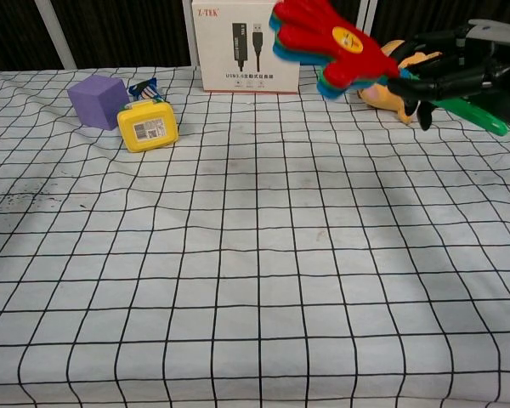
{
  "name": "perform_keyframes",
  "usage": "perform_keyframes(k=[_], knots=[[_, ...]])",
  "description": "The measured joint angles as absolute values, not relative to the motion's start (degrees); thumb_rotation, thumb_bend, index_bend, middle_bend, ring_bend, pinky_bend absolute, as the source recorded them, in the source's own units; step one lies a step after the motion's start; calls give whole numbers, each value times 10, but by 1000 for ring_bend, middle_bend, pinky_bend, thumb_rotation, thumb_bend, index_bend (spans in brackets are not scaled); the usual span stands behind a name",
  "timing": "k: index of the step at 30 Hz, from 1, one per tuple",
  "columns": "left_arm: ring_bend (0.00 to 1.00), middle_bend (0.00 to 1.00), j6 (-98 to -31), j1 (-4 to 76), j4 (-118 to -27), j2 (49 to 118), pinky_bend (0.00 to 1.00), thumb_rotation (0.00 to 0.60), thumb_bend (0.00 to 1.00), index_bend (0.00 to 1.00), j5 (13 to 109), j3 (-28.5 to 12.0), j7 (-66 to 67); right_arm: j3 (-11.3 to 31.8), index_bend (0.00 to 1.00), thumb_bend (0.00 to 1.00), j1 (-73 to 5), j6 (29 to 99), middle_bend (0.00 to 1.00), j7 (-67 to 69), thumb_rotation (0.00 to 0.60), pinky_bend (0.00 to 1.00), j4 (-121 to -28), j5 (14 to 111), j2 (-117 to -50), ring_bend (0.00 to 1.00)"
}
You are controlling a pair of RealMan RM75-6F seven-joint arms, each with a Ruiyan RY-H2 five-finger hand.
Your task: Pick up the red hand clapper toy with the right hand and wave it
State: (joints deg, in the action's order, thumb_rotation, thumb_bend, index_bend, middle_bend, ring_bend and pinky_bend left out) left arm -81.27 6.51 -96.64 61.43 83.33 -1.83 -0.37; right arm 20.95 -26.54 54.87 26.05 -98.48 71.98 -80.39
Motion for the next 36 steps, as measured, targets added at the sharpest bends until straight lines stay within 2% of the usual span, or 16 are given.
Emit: perform_keyframes(k=[8,11,14,19,25,31,36], knots=[[0,0,-812,65,-967,614,30,600,0,0,834,-17,-3,174,900,947,-286,570,684,-44,600,637,-968,647,-792,575],[0,0,-811,65,-967,615,30,600,0,0,834,-17,-2,164,900,947,-292,595,685,-126,600,637,-966,620,-792,576],[0,0,-811,65,-968,615,30,600,0,0,834,-17,0,165,902,947,-293,606,687,-153,600,638,-974,605,-791,578],[0,0,-812,64,-969,614,29,600,0,0,835,-17,-2,185,906,947,-290,614,694,-88,600,642,-1010,581,-788,587],[0,0,-812,64,-970,613,30,600,0,0,836,-17,-6,242,907,947,-274,608,697,86,600,646,-1093,540,-778,589],[0,0,-811,64,-970,613,30,600,0,0,835,-17,-7,304,908,947,-248,572,697,268,600,646,-1167,519,-751,589],[0,0,-813,64,-968,614,29,600,0,0,835,-18,-3,304,909,942,-242,561,698,294,600,646,-1169,525,-738,590]])
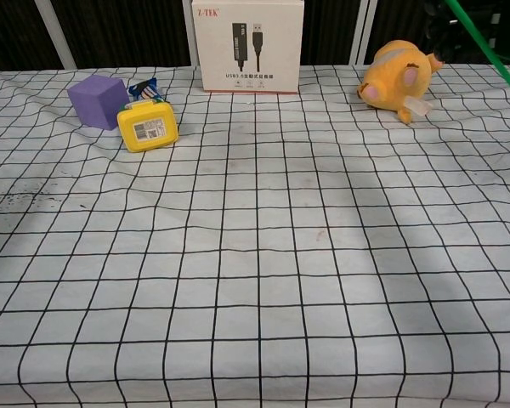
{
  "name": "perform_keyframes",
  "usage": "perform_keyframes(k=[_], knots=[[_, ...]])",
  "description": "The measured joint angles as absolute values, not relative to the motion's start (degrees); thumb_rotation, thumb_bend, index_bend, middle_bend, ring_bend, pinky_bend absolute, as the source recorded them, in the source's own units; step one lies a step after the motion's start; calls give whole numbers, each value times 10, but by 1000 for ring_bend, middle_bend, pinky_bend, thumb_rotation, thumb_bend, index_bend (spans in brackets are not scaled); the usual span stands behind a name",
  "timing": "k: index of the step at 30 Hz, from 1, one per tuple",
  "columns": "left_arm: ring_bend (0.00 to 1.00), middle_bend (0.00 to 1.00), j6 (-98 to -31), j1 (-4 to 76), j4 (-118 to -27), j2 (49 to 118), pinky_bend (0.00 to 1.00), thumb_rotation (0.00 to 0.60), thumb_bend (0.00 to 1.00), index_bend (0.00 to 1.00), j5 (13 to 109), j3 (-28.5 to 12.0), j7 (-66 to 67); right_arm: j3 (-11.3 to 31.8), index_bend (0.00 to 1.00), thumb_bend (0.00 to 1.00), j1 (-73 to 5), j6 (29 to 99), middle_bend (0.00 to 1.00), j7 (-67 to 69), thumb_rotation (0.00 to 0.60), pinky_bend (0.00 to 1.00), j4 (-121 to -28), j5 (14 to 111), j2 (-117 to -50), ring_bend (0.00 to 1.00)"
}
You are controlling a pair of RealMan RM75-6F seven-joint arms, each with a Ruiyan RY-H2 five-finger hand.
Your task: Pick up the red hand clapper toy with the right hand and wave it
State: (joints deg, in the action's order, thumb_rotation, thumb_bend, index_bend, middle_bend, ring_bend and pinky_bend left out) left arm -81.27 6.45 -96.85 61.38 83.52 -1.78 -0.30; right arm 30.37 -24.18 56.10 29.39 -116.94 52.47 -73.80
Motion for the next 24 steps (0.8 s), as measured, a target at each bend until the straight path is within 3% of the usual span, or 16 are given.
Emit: perform_keyframes(k=[4,10,17,24], knots=[[0,0,-813,64,-968,614,29,600,0,0,833,-19,-2,280,909,940,-252,576,699,206,600,646,-1150,522,-739,591],[0,0,-813,64,-967,614,30,600,0,0,833,-19,-1,229,909,940,-284,619,699,-29,600,646,-1104,492,-751,591],[0,0,-812,65,-968,614,29,600,0,0,832,-19,0,158,909,940,-324,708,699,-282,600,646,-1022,464,-783,591],[0,0,-811,65,-968,614,29,600,0,0,830,-20,1,156,910,939,-332,741,699,-283,600,646,-1010,464,-800,591]])
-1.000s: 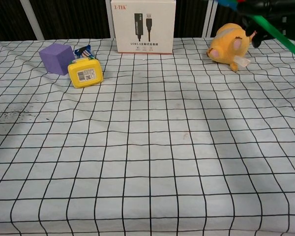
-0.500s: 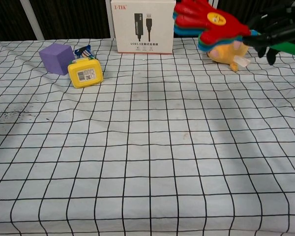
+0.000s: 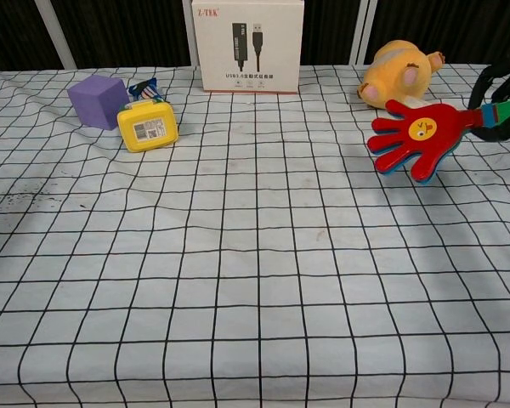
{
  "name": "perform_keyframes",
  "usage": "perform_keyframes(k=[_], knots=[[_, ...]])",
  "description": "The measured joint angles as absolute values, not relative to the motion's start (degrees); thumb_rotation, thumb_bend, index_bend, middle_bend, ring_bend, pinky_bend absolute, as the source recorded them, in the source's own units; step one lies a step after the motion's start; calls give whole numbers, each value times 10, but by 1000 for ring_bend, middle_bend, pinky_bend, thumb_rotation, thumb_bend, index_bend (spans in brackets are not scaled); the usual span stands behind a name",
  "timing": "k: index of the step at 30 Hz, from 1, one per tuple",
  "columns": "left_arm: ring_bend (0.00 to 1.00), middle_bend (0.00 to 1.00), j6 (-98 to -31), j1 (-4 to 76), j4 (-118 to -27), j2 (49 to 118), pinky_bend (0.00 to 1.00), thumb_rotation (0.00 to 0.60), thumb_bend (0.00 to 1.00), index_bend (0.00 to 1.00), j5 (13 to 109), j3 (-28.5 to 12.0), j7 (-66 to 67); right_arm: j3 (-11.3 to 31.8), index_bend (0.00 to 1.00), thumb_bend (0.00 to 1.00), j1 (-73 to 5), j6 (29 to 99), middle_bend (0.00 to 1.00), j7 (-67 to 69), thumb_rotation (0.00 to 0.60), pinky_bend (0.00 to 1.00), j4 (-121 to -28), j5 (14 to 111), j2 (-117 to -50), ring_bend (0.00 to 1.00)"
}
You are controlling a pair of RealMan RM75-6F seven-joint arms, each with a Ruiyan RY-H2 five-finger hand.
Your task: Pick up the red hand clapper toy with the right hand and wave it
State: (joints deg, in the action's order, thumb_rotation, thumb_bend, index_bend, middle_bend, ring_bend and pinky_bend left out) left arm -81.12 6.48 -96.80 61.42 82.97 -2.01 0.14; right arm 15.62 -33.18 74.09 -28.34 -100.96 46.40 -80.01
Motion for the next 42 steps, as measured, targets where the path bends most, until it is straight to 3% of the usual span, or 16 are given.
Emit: perform_keyframes(k=[4,14,17,25,34,42], knots=[[0,0,-811,65,-968,614,29,600,0,0,830,-20,1,187,914,930,-325,721,704,-184,600,648,-1050,461,-798,595],[0,0,-809,65,-968,615,29,600,0,0,830,-20,2,295,917,928,-267,612,707,210,600,651,-1181,522,-749,596],[0,0,-810,65,-969,615,29,600,0,0,830,-19,2,300,916,926,-255,593,707,255,600,652,-1195,558,-739,596],[0,0,-809,65,-970,615,29,600,0,0,829,-20,2,254,916,926,-265,588,707,122,600,651,-1160,559,-729,597],[0,0,-809,65,-970,614,29,600,0,0,829,-20,1,149,916,926,-303,616,704,-150,600,648,-1068,517,-759,597],[0,0,-807,65,-971,613,29,600,0,0,828,-20,-2,120,917,919,-324,613,702,-169,600,641,-1004,485,-810,596]])
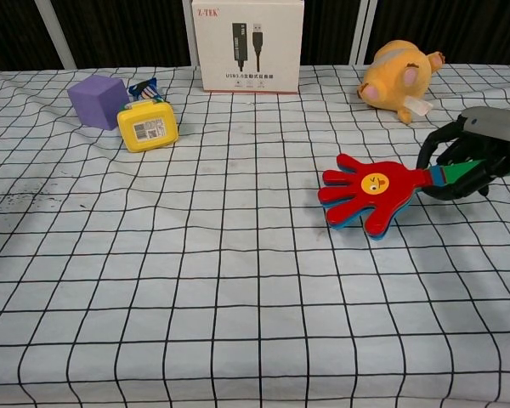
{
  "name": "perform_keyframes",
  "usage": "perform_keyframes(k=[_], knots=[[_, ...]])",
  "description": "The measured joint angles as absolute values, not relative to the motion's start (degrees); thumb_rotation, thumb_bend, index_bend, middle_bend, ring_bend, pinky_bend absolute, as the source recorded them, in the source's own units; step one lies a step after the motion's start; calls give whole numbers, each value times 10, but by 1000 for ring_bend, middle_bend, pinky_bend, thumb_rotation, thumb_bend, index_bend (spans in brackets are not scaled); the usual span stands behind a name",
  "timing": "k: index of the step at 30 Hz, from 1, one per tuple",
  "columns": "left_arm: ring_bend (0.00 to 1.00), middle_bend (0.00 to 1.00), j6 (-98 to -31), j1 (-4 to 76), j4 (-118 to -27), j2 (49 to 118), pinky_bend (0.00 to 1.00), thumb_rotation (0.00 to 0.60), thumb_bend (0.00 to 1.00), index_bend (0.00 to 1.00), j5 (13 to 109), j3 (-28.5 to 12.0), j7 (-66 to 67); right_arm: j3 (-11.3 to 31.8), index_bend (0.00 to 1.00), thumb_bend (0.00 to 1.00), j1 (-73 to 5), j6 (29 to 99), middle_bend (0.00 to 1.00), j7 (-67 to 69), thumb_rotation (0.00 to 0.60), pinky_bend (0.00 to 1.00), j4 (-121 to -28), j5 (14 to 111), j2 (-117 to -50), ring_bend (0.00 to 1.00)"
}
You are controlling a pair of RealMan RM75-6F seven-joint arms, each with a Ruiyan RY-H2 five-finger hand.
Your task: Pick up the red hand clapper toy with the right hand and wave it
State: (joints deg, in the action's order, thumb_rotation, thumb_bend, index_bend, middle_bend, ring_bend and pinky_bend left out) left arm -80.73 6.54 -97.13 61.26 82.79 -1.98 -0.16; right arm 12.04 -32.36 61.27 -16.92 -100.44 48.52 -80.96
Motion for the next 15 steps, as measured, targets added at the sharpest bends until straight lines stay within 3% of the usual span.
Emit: perform_keyframes(k=[3,5,7,9,12,15], knots=[[0,0,-808,65,-972,612,29,600,0,0,827,-20,-3,121,916,882,-326,617,686,-165,600,597,-991,491,-823,587],[0,0,-807,65,-972,612,29,600,0,0,827,-20,-4,121,893,801,-327,620,629,-163,600,502,-985,495,-829,528],[0,0,-807,66,-972,611,29,600,0,0,828,-20,-4,121,732,580,-328,621,450,-164,600,279,-981,497,-832,337],[0,0,-806,66,-972,611,29,600,0,0,828,-20,-4,118,534,389,-330,618,273,-169,600,163,-976,498,-834,177],[0,0,-807,66,-972,611,29,600,0,0,828,-20,-4,112,313,232,-335,613,99,-188,600,140,-966,496,-833,75],[0,0,-808,65,-972,611,29,600,0,0,828,-20,-4,106,181,179,-340,616,38,-218,600,133,-956,490,-834,39]])
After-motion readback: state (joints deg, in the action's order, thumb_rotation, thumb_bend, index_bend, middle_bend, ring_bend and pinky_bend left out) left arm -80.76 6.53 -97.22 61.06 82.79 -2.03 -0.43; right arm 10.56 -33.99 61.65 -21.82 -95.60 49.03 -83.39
